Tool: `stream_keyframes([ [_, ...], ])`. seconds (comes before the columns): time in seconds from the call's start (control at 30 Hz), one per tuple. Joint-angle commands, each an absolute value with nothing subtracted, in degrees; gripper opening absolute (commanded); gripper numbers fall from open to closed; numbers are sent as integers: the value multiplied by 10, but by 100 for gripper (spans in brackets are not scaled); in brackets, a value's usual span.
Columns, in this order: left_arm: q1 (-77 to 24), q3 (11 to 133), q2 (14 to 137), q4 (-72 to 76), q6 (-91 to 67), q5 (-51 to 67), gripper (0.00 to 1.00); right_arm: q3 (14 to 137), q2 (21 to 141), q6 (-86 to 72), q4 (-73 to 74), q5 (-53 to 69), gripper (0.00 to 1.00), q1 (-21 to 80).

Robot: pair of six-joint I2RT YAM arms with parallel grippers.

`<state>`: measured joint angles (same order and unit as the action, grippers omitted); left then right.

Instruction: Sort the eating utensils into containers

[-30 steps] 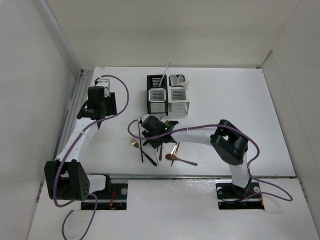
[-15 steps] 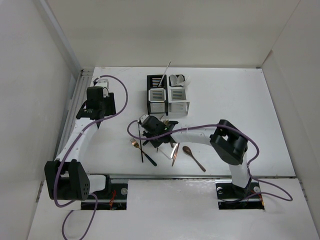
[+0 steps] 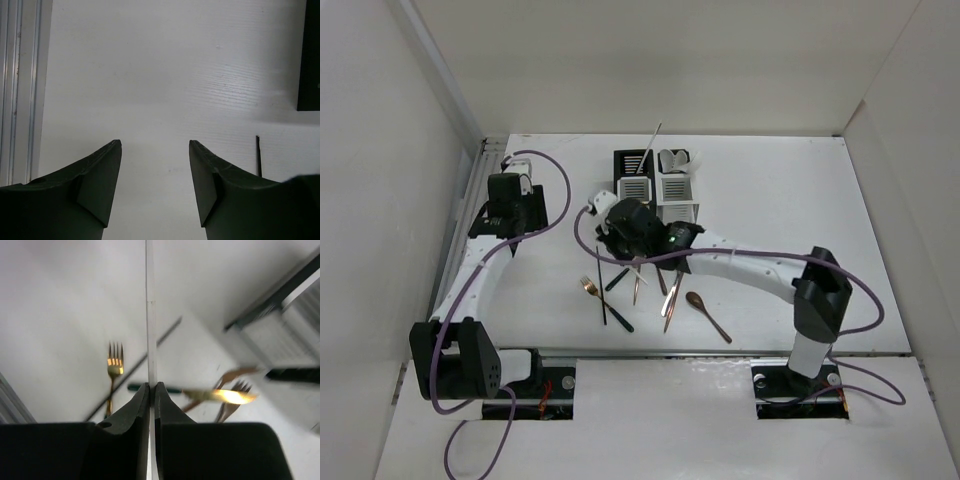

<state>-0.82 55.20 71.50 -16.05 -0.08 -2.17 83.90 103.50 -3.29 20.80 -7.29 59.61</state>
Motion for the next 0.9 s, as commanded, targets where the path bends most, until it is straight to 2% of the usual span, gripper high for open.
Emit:
stream_keyframes([
  [0.0,5,560,718,-149,-3,-7,54,906,984,9,127,-126,0,582],
  [0.17,25,571,729,-161,-3,-18,55,1008,1017,21,50,-108,0,493],
  [0.37,54,584,746,-166,3,-18,55,1107,1123,21,-100,-35,0,404],
  [0.47,76,596,764,-166,3,-11,55,1107,1171,21,-215,-18,0,377],
  [0.53,97,603,779,-172,3,3,55,1059,1192,15,-350,-12,0,367],
  [0.67,125,627,803,-183,3,18,55,1003,1234,-11,-522,-18,0,351],
  [0.87,143,633,815,-188,8,23,55,1012,1289,-51,-571,-20,0,332],
])
